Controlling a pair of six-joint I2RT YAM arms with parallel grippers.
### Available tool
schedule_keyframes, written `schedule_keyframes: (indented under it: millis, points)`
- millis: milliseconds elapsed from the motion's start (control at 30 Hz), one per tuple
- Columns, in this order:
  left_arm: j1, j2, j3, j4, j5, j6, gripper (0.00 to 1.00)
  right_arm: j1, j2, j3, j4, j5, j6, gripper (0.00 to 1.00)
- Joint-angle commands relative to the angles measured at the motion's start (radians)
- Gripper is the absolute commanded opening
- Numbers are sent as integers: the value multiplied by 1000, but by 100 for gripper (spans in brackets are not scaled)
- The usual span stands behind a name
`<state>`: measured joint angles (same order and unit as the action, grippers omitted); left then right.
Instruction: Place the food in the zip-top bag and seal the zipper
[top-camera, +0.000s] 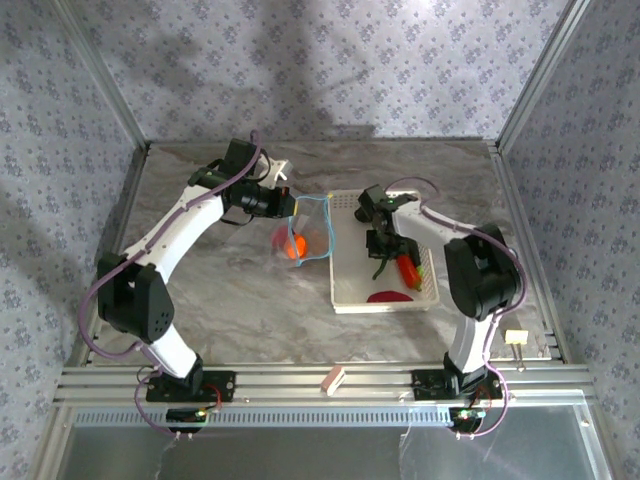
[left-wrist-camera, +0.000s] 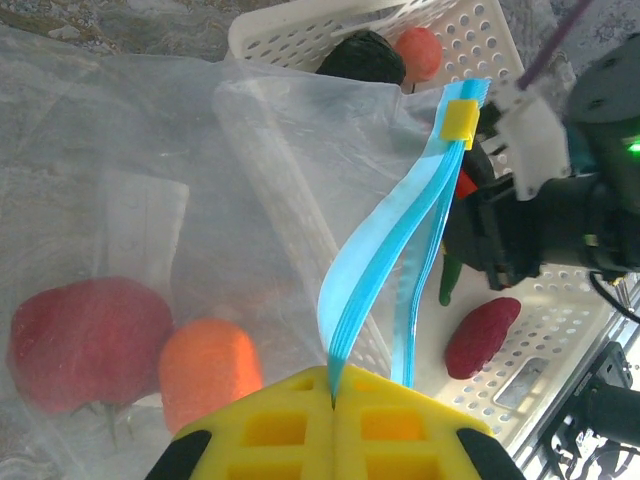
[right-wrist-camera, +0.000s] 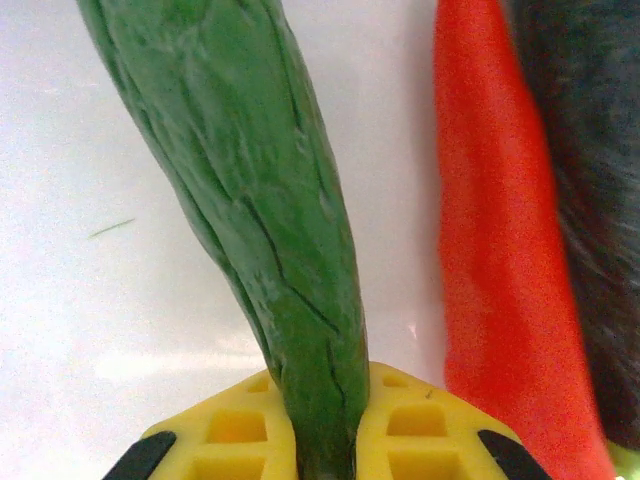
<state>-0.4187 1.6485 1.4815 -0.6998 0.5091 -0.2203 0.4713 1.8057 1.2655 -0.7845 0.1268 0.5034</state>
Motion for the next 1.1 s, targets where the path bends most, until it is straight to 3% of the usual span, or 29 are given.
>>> schedule_keyframes:
  millis: [0, 267, 533, 700, 1067]
  points:
    - [8, 11, 20, -1, 16, 13, 0, -3, -124, 16, -23, -1, -25, 7]
    - [3, 16, 23, -4, -2, 16, 0, 18, -319, 92, -132, -250, -153, 7]
    - [-13, 28, 32, 7, -11, 13, 0, 69, -425, 63, -114, -485, -145, 6]
    - [-23, 30, 43, 8, -14, 11, 0, 110, -392, 67, -99, -619, -146, 7]
    - [-42, 10, 37, 13, -27, 11, 0, 172, -163, 116, -178, -678, -144, 8]
